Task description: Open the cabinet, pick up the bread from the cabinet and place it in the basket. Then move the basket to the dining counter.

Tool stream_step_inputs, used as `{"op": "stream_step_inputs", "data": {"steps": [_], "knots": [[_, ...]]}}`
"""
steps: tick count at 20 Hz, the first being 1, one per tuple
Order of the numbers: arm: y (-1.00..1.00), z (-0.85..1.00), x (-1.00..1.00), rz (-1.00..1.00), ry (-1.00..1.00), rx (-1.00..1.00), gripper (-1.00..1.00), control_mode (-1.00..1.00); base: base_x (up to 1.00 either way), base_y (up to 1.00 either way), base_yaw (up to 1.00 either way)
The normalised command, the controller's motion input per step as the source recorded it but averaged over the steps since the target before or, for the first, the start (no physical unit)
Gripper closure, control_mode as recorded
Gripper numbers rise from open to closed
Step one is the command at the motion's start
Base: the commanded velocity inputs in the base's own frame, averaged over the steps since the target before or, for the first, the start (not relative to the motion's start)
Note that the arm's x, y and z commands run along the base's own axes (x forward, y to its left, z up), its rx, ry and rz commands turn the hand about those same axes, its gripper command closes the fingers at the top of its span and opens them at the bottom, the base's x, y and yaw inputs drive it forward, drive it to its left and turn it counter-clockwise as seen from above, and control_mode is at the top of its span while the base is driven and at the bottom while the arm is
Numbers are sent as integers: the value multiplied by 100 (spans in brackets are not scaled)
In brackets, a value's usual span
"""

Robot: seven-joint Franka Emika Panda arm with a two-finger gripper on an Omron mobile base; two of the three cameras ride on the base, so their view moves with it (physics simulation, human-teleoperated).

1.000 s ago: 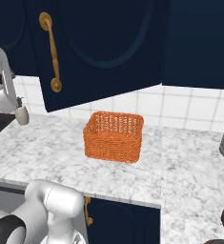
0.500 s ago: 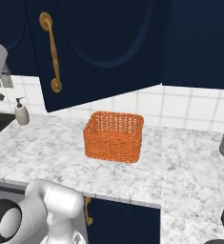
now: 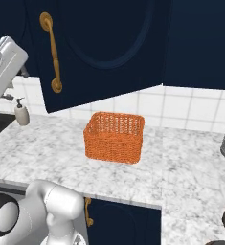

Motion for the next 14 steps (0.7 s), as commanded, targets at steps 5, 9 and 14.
{"op": "stream_step_inputs", "data": {"steps": [5,9,14], "knots": [[-27,-17,25,-22,-7,0,-100,-100,0,0,0],[-22,-35,73,-5,-11,0,-100,-100,0,0,0],[1,0,27,0,-4,0,-100,-100,0,0,0]]}}
